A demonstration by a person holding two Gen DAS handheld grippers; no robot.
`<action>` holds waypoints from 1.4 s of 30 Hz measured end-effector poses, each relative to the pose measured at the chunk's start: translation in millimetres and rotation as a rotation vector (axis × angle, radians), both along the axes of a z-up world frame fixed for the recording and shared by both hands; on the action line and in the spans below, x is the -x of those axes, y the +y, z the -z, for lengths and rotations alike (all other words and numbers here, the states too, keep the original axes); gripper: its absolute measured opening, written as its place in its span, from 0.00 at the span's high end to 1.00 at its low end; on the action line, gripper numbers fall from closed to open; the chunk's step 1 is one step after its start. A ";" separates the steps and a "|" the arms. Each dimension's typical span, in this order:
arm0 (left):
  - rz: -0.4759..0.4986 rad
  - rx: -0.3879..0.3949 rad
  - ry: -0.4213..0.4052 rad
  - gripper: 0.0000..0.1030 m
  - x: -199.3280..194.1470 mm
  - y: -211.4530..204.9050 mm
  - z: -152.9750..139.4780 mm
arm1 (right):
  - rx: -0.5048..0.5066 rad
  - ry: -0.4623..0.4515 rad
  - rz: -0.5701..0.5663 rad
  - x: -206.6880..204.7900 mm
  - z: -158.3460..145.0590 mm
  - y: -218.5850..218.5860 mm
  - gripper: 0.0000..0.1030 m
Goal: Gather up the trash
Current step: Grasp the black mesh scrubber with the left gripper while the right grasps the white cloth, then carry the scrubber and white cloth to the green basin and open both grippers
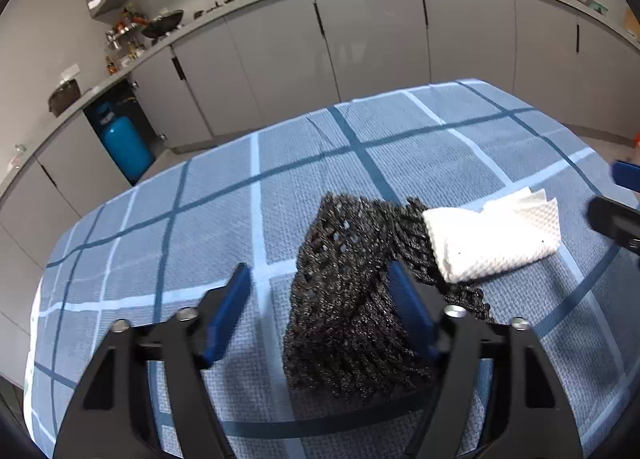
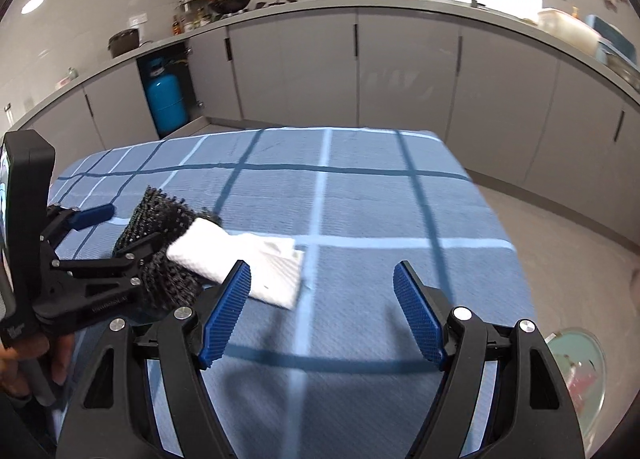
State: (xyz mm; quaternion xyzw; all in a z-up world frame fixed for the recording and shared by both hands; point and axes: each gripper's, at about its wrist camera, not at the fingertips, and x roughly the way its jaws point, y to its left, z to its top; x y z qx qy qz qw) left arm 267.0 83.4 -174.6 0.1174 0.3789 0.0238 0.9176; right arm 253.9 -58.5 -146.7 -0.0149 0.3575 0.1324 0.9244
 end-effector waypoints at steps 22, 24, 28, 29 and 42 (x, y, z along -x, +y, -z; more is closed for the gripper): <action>0.013 0.038 0.035 0.91 -4.6 6.5 7.2 | -0.037 0.075 -0.067 -11.4 18.2 19.7 0.94; 0.020 0.038 0.021 0.91 -0.8 4.5 0.5 | -0.049 0.054 -0.058 -4.8 10.1 13.8 0.94; 0.042 0.025 -0.015 0.91 6.9 -5.6 -16.3 | -0.065 0.020 -0.034 7.2 -3.8 -0.1 0.95; 0.047 0.025 -0.022 0.91 8.3 -8.6 -20.2 | -0.068 0.013 -0.027 10.3 -7.0 -4.3 0.95; 0.161 0.016 -0.078 0.91 24.3 -73.2 -53.0 | -0.091 -0.070 0.087 56.6 -40.2 -76.5 0.95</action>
